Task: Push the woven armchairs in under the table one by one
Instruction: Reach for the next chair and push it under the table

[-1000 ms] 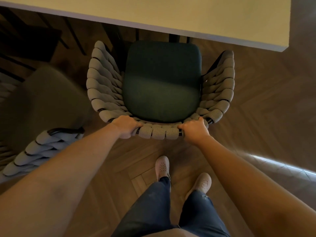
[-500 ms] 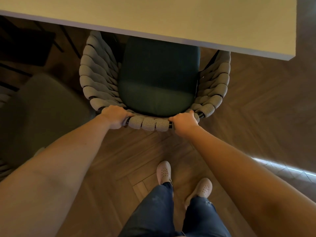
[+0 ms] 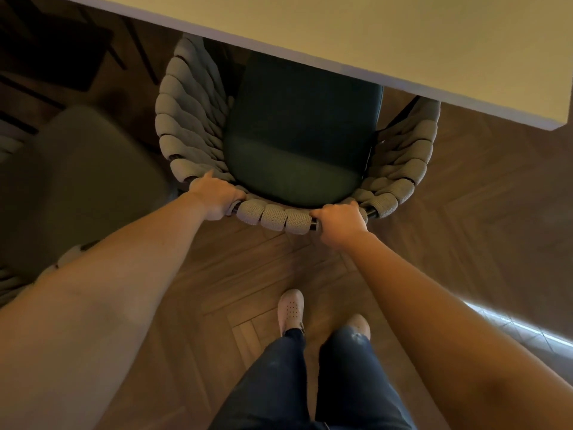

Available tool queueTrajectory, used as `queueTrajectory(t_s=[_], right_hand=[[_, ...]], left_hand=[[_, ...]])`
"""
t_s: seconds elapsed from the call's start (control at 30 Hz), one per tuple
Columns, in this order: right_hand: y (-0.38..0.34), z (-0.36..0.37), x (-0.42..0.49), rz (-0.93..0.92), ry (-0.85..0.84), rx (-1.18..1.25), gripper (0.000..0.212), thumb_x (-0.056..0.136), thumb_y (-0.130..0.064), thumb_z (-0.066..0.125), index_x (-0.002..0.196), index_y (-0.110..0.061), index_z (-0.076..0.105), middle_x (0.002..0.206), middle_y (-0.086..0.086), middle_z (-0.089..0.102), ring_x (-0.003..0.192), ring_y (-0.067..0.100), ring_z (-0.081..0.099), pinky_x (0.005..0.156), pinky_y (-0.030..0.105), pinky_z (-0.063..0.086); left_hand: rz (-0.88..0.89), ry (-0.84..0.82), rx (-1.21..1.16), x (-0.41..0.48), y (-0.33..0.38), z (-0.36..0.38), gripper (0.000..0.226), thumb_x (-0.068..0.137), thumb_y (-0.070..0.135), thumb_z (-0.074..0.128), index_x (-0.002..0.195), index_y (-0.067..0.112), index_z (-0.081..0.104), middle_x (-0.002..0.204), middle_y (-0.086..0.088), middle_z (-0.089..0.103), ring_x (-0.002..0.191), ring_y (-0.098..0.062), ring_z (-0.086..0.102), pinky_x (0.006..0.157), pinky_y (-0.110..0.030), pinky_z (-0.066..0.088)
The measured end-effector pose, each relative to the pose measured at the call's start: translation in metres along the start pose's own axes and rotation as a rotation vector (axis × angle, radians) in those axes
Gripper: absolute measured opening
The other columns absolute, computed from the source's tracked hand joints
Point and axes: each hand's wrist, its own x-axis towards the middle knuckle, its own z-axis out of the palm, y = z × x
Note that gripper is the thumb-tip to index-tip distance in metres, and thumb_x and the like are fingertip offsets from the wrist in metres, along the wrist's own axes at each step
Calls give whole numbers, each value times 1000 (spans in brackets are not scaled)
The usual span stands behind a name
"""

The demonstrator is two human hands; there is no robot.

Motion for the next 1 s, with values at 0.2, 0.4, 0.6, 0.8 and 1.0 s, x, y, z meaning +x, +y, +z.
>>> queueTrajectory(t_s=[0.2,0.4,0.6,0.8,1.0], right_hand=[[-2,1,1,-7,-3,-14,35,94,-29,51,129,-33,51,101,0,62,94,23,60,94,45,41],[-11,7,3,-8,23,-14,33,92,-32,54,125,-30,52,97,-1,64,91,23,61,94,43,40],[-18,6,9,-52,19,156,77,82,-68,56,146,-32,32,135,0,52,124,25,49,110,54,26],[-107,-19,12,-340,216,160,89,83,-66,56,153,-27,19,157,4,26,145,24,22,119,50,14],[-233,-26,13,-537,231,82,88,85,-64,55,154,-27,16,160,8,16,148,25,13,121,47,8]], left_hand=[[-189,74,61,-14,20,-1,49,90,17,59,137,30,47,141,-4,47,137,-29,35,116,-60,5],[-378,102,-35,-32,39,14,76,88,5,59,152,20,21,159,-16,13,148,-35,-1,117,-60,3],[-355,256,-185,-57,47,41,87,92,8,56,156,25,1,161,-14,-13,148,-32,-14,119,-55,2],[-487,355,-279,-111,43,76,89,94,18,56,155,25,-8,160,-14,-17,148,-31,-15,119,-52,0],[-666,313,-332,-204,-11,144,97,90,41,61,154,25,-10,160,-15,-17,148,-31,-14,117,-54,-1]])
